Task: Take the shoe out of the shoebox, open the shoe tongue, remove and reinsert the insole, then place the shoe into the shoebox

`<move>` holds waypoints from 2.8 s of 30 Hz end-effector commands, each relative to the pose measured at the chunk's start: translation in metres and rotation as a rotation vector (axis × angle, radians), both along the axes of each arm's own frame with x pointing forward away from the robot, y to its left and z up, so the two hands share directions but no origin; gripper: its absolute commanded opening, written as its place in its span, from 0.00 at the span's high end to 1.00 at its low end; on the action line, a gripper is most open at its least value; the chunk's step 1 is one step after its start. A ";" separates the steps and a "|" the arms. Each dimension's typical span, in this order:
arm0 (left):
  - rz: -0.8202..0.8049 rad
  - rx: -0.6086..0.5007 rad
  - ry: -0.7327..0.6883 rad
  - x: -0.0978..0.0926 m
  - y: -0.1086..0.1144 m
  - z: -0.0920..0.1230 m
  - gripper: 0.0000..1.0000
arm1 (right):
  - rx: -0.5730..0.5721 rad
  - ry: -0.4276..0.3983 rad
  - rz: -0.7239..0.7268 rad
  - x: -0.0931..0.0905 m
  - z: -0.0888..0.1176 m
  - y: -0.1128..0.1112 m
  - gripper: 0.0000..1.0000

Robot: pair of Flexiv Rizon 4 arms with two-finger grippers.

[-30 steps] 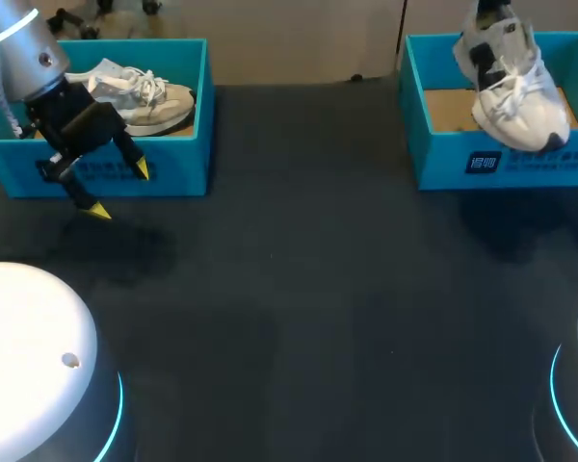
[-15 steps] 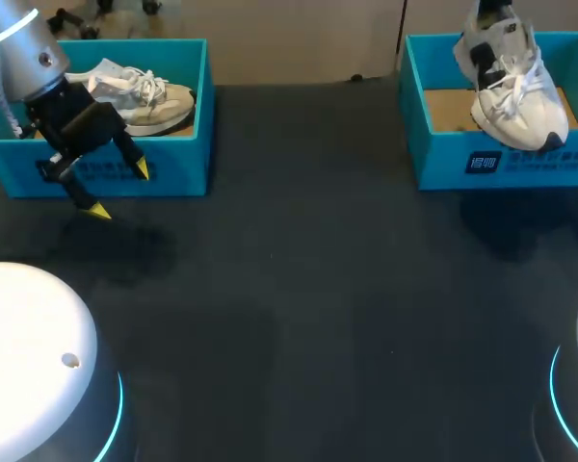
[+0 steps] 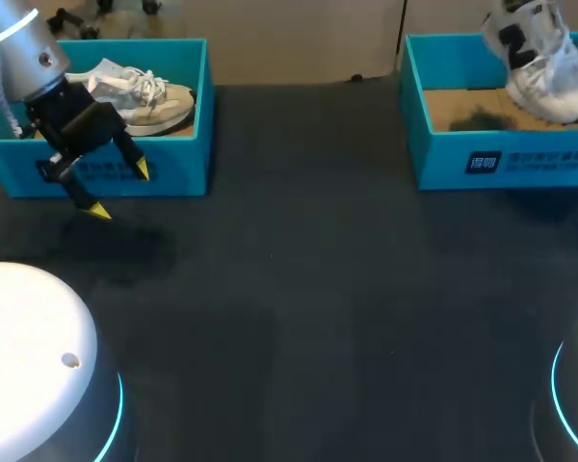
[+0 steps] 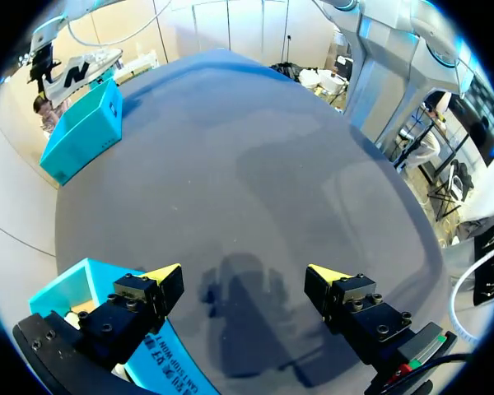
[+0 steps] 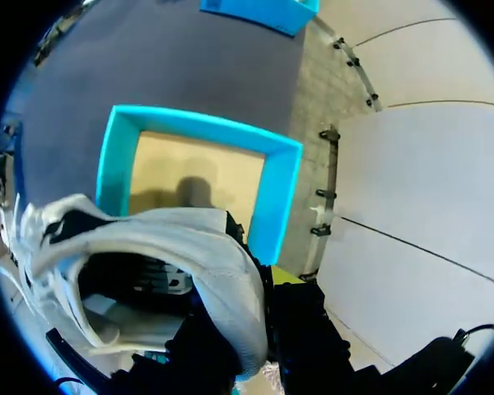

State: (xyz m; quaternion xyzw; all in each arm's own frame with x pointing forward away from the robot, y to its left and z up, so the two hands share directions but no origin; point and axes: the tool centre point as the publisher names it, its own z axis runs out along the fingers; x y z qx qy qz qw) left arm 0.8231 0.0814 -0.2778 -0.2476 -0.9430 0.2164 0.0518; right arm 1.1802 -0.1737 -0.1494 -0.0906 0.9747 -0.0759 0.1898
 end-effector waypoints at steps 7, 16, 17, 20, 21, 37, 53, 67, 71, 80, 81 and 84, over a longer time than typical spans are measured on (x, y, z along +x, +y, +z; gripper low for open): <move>0.000 0.004 -0.001 -0.001 0.000 0.001 0.00 | 0.039 0.014 -0.117 0.018 -0.006 -0.026 1.00; 0.000 0.004 -0.001 -0.001 0.000 0.001 0.00 | 0.085 0.021 -0.766 -0.016 -0.013 -0.064 1.00; 0.000 0.004 -0.001 -0.001 0.000 0.001 0.00 | 0.115 0.005 -0.826 -0.021 -0.014 -0.069 1.00; 0.000 0.004 -0.001 -0.001 0.000 0.001 0.00 | 0.134 0.034 -1.028 -0.039 -0.017 -0.076 1.00; 0.000 0.004 -0.001 -0.001 0.000 0.001 0.00 | 0.129 0.039 -1.076 -0.044 -0.019 -0.076 1.00; 0.000 0.004 -0.001 -0.001 0.000 0.001 0.00 | 0.177 0.058 -1.203 -0.060 -0.022 -0.075 1.00; 0.000 0.004 -0.001 -0.001 0.000 0.001 0.00 | 0.302 -0.079 -1.608 -0.095 -0.037 -0.115 1.00; 0.000 0.004 -0.001 -0.001 0.000 0.001 0.00 | 0.317 -0.175 -1.749 -0.111 -0.042 -0.126 1.00; 0.000 0.004 -0.001 -0.001 0.000 0.001 0.00 | 0.317 -0.175 -1.749 -0.111 -0.042 -0.126 1.00; 0.000 0.004 -0.001 -0.001 0.000 0.001 0.00 | 0.327 -0.146 -1.814 -0.104 -0.050 -0.139 1.00; 0.000 0.004 -0.001 -0.001 0.000 0.001 0.00 | 0.321 -0.144 -1.831 -0.101 -0.053 -0.143 1.00; 0.000 0.004 -0.001 -0.001 0.000 0.001 0.00 | 0.321 -0.137 -1.870 -0.095 -0.058 -0.153 1.00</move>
